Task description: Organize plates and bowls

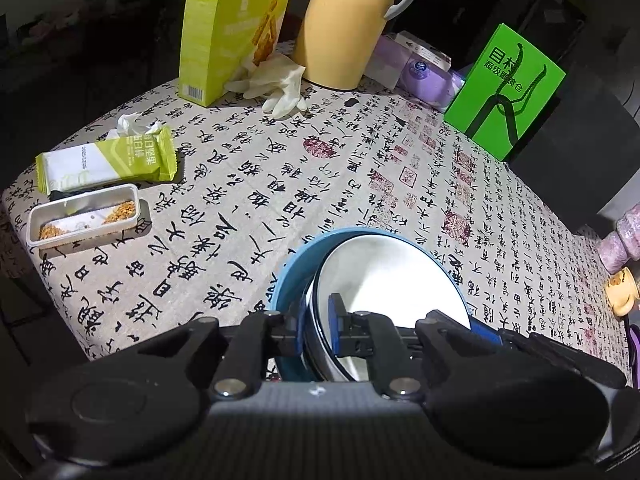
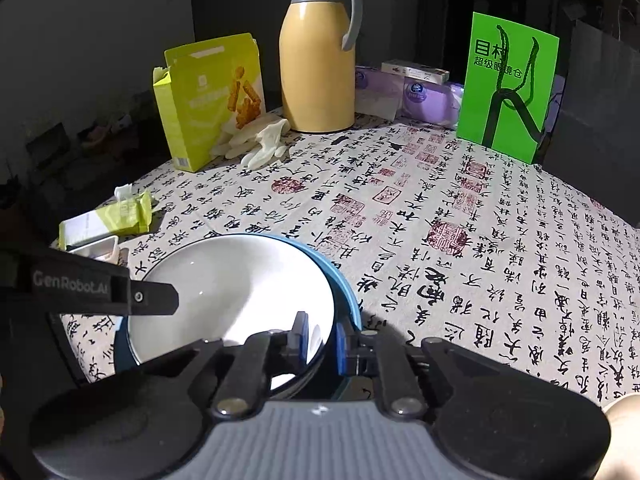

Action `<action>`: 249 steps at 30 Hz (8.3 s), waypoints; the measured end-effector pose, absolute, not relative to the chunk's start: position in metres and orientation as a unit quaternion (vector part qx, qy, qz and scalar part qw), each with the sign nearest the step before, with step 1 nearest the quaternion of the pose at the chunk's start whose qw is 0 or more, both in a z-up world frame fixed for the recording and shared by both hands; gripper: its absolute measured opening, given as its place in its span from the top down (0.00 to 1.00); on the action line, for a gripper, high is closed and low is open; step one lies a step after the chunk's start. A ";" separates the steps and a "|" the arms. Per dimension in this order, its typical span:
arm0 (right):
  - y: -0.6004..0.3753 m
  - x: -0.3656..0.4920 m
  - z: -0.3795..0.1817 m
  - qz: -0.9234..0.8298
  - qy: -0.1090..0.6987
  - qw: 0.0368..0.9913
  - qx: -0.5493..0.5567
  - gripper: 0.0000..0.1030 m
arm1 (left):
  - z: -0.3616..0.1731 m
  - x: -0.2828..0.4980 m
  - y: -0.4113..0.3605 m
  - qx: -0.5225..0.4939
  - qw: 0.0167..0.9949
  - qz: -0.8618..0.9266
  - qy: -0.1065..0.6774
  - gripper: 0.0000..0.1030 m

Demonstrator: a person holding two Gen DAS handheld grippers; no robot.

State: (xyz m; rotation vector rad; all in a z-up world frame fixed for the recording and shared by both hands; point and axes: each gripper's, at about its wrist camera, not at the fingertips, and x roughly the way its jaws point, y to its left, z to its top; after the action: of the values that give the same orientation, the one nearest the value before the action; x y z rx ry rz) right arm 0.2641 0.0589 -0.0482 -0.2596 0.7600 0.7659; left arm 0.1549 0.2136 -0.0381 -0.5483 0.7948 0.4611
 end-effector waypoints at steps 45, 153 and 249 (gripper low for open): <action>-0.028 0.238 -0.032 0.419 0.323 0.849 0.021 0.00 | -0.049 0.018 0.229 -0.281 0.910 0.204 0.225 0.00; 0.024 0.301 -0.111 0.408 0.525 0.730 0.157 0.45 | -0.102 0.174 0.262 -0.314 0.861 0.037 0.398 0.28; -0.004 0.301 -0.096 0.391 0.497 0.756 0.170 0.58 | -0.086 0.185 0.232 -0.305 0.873 0.061 0.376 0.43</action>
State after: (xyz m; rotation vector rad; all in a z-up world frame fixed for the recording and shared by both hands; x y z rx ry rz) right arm 0.3013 -0.0035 -0.0964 0.3709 1.0842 0.8528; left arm 0.1851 0.2318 -0.0863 -0.6376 0.7858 0.1284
